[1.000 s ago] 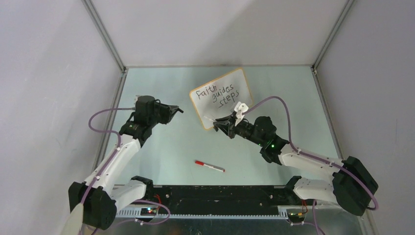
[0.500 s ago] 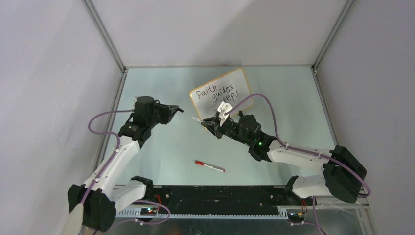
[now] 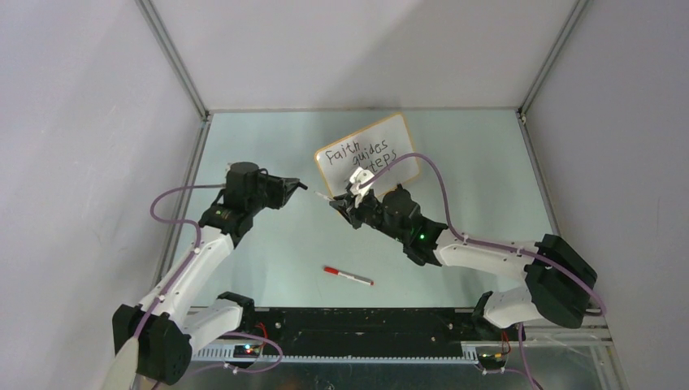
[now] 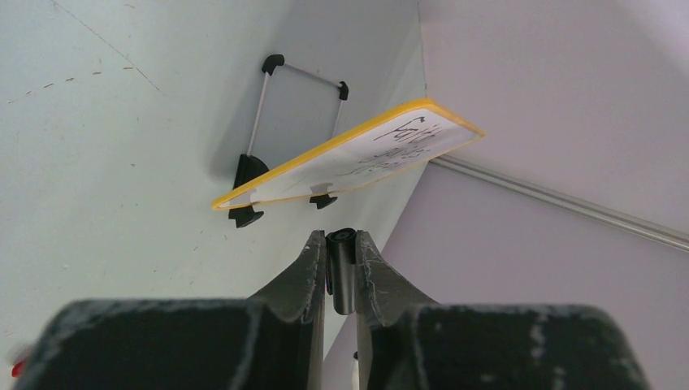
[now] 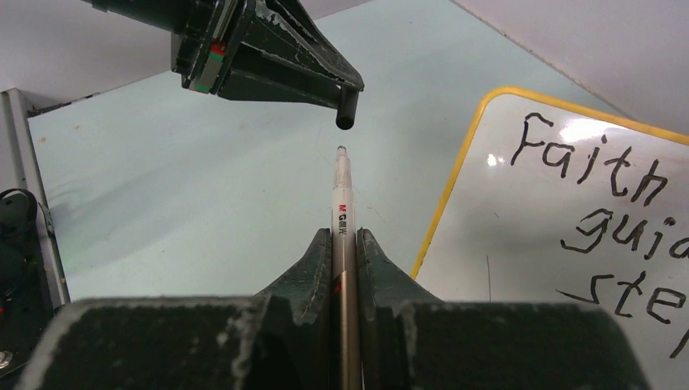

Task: Write a sentence on the whiteboard
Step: Insert the whiteboard marker without the cap into the pen cap.

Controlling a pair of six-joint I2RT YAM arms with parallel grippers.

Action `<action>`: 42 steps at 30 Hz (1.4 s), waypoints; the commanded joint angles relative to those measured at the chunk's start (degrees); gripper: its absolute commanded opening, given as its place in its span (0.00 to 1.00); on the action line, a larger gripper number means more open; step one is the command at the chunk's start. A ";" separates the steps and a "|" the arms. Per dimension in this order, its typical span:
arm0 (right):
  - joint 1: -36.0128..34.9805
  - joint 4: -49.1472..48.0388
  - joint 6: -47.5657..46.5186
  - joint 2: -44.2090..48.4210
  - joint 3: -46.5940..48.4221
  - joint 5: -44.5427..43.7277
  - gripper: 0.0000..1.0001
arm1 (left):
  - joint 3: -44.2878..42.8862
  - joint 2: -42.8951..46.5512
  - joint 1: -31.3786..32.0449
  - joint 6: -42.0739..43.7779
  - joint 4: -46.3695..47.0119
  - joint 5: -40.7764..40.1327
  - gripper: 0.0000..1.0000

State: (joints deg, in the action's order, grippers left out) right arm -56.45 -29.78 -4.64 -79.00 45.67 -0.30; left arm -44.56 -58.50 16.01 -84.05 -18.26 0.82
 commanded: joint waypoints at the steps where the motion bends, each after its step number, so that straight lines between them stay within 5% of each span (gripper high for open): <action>1: -0.63 -0.39 -0.95 -0.54 3.17 -2.47 0.00 | 0.36 0.93 0.49 -0.82 1.22 0.99 0.00; 42: -1.71 0.43 -2.65 -2.42 4.43 -4.62 0.00 | 1.65 1.87 3.55 -2.89 2.96 2.04 0.00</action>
State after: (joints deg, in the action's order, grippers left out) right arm -57.80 -27.73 -6.28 -81.10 47.64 -3.90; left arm -43.48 -58.28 19.20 -85.82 -16.93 2.17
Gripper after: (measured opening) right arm 0.145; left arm 0.166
